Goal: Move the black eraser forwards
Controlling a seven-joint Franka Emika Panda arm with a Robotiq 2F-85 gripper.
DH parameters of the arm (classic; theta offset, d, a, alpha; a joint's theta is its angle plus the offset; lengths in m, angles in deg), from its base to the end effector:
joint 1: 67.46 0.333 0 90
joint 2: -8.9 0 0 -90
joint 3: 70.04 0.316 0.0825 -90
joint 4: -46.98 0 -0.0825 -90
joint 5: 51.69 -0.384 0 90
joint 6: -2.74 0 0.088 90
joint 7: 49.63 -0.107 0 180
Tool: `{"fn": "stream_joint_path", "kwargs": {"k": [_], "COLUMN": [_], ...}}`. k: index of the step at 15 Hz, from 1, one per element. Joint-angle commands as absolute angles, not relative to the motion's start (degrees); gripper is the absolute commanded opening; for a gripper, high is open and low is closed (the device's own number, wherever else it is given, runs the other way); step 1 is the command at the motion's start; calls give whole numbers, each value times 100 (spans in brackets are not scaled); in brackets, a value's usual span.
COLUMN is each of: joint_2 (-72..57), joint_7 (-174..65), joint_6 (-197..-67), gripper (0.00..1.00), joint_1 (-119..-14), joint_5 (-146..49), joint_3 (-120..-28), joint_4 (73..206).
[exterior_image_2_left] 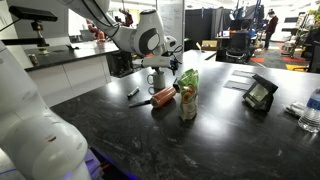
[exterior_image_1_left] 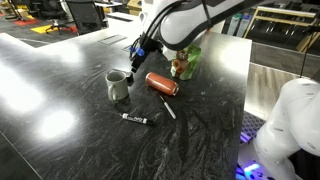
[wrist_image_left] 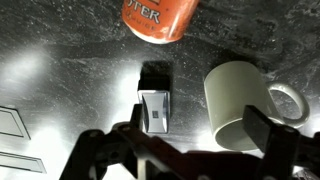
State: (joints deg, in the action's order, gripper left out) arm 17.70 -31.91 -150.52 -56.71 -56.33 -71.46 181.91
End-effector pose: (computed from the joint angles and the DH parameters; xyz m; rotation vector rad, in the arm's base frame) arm 0.5126 0.0815 0.4429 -2.9691 -0.6142 -0.7354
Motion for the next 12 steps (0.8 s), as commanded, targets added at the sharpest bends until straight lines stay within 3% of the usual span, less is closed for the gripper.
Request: {"fn": "stream_joint_path", "kwargs": {"k": [1, 12], "joint_2": [1288, 524], "joint_7": [-2436, -1519], "joint_6": [-15166, -15093], "gripper": [100, 100], "joint_1": [-5710, -6138], "joint_5": [-6204, -6667], "joint_3": [-7156, -6984], "joint_4": [17814, 17332]}}
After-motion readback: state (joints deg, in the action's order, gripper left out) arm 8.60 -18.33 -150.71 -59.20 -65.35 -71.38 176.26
